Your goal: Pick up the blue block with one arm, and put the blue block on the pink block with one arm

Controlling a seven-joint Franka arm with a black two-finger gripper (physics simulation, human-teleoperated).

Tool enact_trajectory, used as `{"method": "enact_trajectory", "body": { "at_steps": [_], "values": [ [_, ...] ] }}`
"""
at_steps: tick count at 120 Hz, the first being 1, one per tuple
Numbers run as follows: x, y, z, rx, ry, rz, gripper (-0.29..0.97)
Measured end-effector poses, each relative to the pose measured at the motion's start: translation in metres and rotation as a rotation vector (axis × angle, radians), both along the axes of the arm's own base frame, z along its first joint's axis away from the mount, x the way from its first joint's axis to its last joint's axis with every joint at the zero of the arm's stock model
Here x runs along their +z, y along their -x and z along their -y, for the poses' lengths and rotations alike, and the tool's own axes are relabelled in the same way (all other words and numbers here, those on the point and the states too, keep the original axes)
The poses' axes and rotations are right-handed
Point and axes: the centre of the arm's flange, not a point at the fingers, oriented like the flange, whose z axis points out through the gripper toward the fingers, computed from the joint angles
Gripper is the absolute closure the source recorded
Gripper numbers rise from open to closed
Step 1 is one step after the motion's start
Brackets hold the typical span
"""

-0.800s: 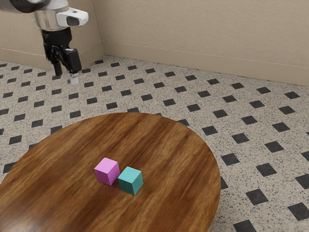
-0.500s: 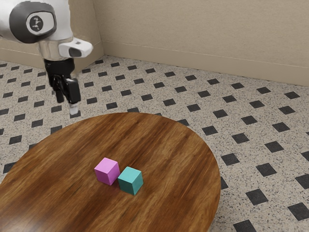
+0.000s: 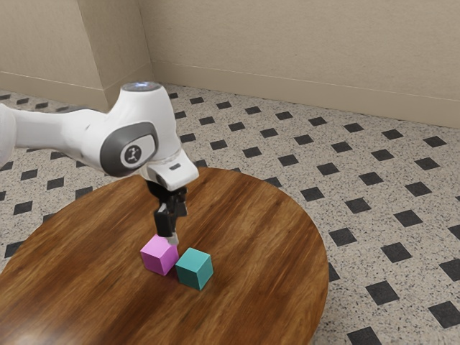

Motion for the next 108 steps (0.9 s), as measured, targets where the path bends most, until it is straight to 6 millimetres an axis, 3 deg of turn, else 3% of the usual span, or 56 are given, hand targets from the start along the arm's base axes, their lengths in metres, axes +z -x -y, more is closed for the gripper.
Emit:
{"method": "enact_trajectory", "body": {
  "at_steps": [14,33,47,61,80,108],
  "values": [
    [-0.011,-0.005,0.005,-0.097,0.03,0.022,0.0],
    [-0.064,-0.008,0.011,-0.219,0.048,-0.02,0.0],
    [-0.084,-0.011,-0.006,-0.256,0.054,-0.008,0.0],
    [-0.091,-0.02,-0.029,-0.271,0.058,0.023,0.0],
    [-0.1,-0.019,-0.002,-0.386,0.069,0.04,0.0],
    [-0.132,-0.022,-0.002,-0.449,0.085,0.023,0.0]
  ]
}}
